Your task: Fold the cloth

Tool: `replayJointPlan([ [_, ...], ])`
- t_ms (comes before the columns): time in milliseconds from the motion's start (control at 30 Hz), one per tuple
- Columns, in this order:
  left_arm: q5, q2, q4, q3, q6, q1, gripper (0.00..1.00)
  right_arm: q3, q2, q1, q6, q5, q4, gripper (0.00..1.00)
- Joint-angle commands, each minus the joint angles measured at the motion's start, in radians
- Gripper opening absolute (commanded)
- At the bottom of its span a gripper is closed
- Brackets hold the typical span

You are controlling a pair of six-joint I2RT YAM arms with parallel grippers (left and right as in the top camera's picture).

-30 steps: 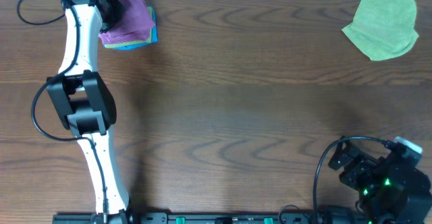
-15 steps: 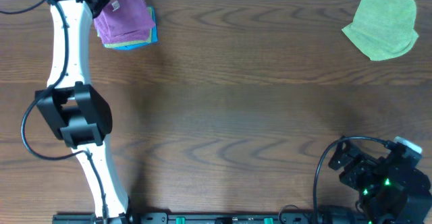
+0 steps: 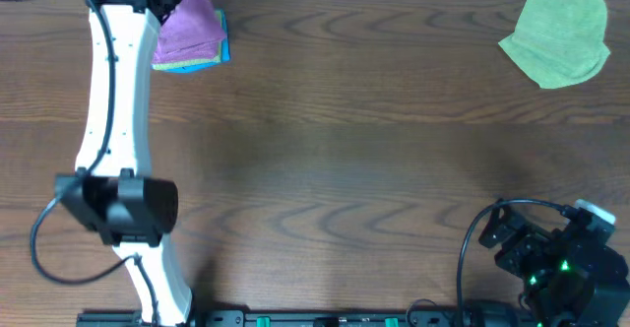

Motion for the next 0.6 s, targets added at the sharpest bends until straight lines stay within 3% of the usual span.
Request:
replayJointPlan([
  [0,-0.049,-0.059,-0.006,0.019,0.015,0.000,0.46,-0.006,-0.002,-0.008,0.014,0.003,-0.001,0.99],
  [33,-0.049,-0.075,-0.007,0.019,0.012,-0.004,0.59,-0.006,-0.002,-0.008,0.014,0.003,-0.001,0.99],
  [67,-0.050,-0.089,-0.007,0.019,0.013,-0.008,0.84,-0.005,-0.002,-0.008,0.014,0.003,-0.001,0.99],
  [100,-0.050,-0.102,-0.012,0.019,0.013,-0.012,0.95,-0.005,-0.002,-0.008,0.014,0.003,-0.001,0.99],
  [267,-0.068,-0.180,-0.113,0.019,0.014,-0.028,0.95,-0.005,-0.002,-0.008,0.014,0.003,-0.001,0.99],
  [567,-0.230,-0.405,-0.358,0.019,0.013,-0.159,0.95,-0.005,-0.002,-0.008,0.014,0.003,-0.001,0.99],
])
